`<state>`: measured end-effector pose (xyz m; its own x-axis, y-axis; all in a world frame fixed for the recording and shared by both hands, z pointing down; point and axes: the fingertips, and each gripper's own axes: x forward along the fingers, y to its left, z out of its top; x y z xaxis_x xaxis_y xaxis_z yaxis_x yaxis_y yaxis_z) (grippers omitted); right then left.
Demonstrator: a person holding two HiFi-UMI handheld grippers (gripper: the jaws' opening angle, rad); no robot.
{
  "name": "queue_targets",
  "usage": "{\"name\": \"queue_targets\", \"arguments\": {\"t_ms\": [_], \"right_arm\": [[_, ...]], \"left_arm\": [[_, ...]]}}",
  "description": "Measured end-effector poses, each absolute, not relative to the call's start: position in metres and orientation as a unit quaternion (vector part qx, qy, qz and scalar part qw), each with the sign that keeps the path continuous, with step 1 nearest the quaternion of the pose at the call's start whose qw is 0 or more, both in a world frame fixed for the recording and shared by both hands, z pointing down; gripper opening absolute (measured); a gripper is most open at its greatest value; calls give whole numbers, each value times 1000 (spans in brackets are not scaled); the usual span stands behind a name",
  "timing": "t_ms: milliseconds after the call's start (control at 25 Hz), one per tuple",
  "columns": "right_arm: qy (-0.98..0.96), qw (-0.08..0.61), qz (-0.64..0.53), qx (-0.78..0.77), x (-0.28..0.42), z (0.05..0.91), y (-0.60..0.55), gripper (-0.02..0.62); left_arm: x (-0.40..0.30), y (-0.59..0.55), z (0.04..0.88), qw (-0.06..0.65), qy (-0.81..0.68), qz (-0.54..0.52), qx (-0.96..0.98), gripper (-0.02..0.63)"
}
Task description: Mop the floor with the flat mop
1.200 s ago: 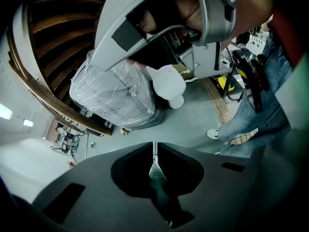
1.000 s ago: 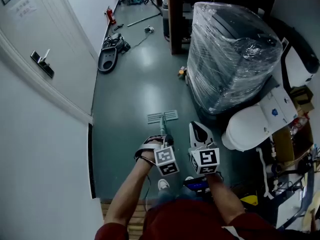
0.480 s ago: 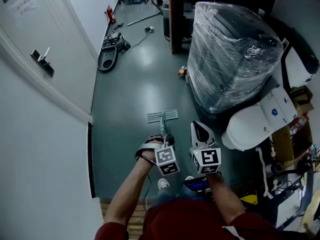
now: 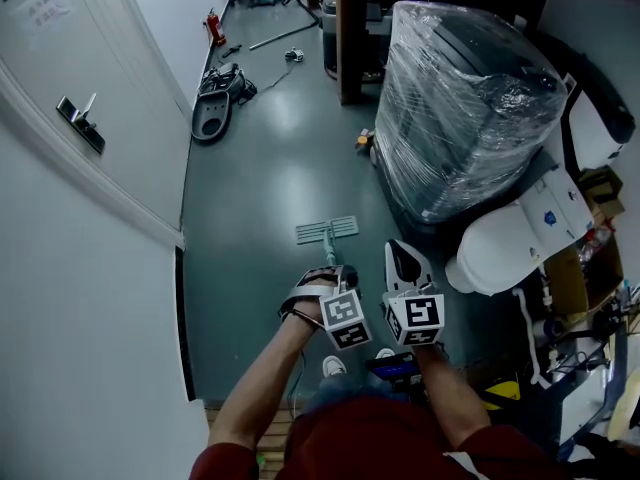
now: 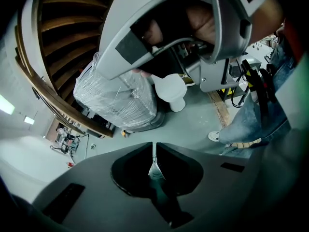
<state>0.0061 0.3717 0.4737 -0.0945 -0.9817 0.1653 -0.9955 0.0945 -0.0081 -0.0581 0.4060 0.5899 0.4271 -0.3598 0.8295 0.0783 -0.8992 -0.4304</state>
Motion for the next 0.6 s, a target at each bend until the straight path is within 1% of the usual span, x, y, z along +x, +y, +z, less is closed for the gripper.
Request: {"name": "queue_targets", "arguments": {"t_ms": [320, 600], "right_arm": [[-726, 56, 58, 683, -14, 479, 373, 17], [-726, 63, 63, 682, -18, 487, 365, 17]], "left_arm": [[-82, 400, 608, 223, 78, -524, -818, 28], [-78, 379, 623, 228, 82, -531, -812, 28]]}}
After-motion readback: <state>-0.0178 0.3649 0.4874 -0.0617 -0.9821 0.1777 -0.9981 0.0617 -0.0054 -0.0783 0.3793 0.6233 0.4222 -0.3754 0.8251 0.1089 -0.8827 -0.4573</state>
